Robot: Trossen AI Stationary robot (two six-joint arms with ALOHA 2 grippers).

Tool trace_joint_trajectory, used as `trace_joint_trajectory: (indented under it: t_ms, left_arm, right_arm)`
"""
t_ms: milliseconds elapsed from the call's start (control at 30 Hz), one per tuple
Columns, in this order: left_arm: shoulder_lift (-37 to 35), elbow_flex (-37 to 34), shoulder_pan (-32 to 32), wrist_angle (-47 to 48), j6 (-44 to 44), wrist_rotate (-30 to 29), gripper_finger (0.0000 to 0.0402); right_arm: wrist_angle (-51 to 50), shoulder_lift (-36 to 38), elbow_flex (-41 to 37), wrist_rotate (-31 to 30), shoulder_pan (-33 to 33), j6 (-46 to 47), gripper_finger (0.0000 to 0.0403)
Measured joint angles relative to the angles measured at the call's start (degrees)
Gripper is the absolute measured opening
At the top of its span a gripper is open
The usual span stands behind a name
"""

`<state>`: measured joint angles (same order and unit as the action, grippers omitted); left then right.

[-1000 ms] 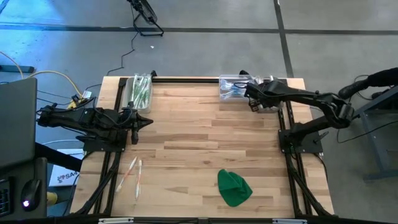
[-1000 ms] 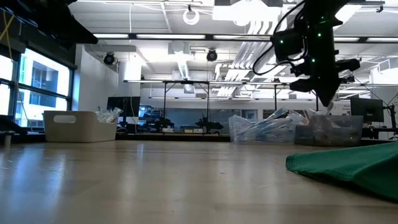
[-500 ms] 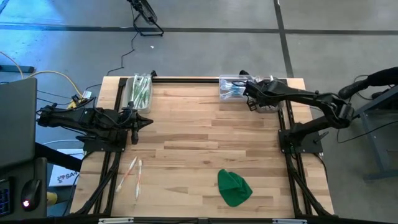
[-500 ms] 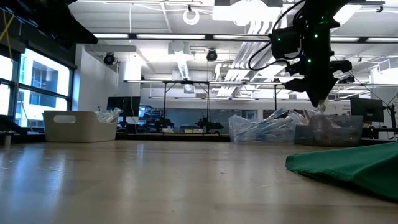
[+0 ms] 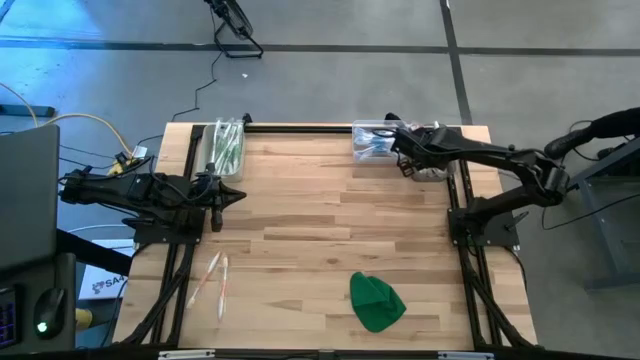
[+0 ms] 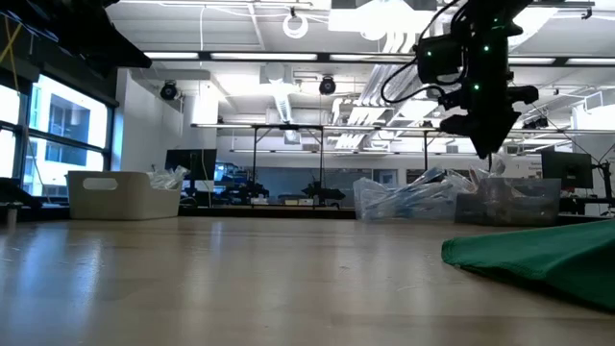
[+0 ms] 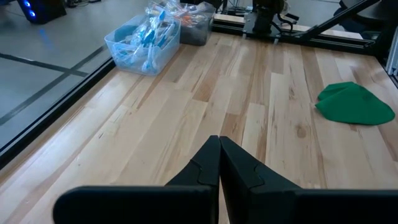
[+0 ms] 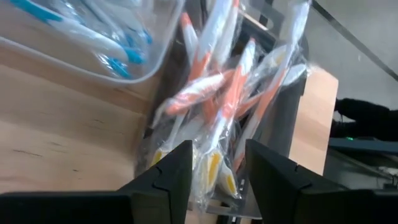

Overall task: Pick & Place Toothbrushes
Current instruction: Put the orange toothbrush into the black bin

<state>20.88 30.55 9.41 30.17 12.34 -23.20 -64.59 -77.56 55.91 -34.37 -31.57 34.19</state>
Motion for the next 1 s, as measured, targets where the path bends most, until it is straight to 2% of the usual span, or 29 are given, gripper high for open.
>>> trace_joint_trajectory:
  t_ms: [267,500,800,933,1000]
  left_arm:
    - [0.0,0.0,0.0,0.0,-0.9,0.0,0.0]
    - [0.0,0.0,0.0,-0.02,-5.45,0.01,0.0]
    - [0.0,0.0,0.0,-0.04,-4.74,0.02,0.0]
    - [0.0,0.0,-0.02,-0.04,-4.52,0.02,0.0]
    - [0.0,0.0,-0.02,-0.04,-4.37,0.02,0.0]
  right_arm:
    - [-0.68,0.0,4.13,-0.04,3.17,-1.35,0.0142]
    - [0.5,0.0,4.8,0.54,7.01,-1.15,0.0142]
    - [-1.3,0.0,4.8,6.9,12.72,-1.73,0.0142]
    - [-1.44,0.0,4.8,10.75,15.15,-4.57,0.0142]
    - [-0.85,0.0,4.8,10.63,16.81,-6.19,0.0136]
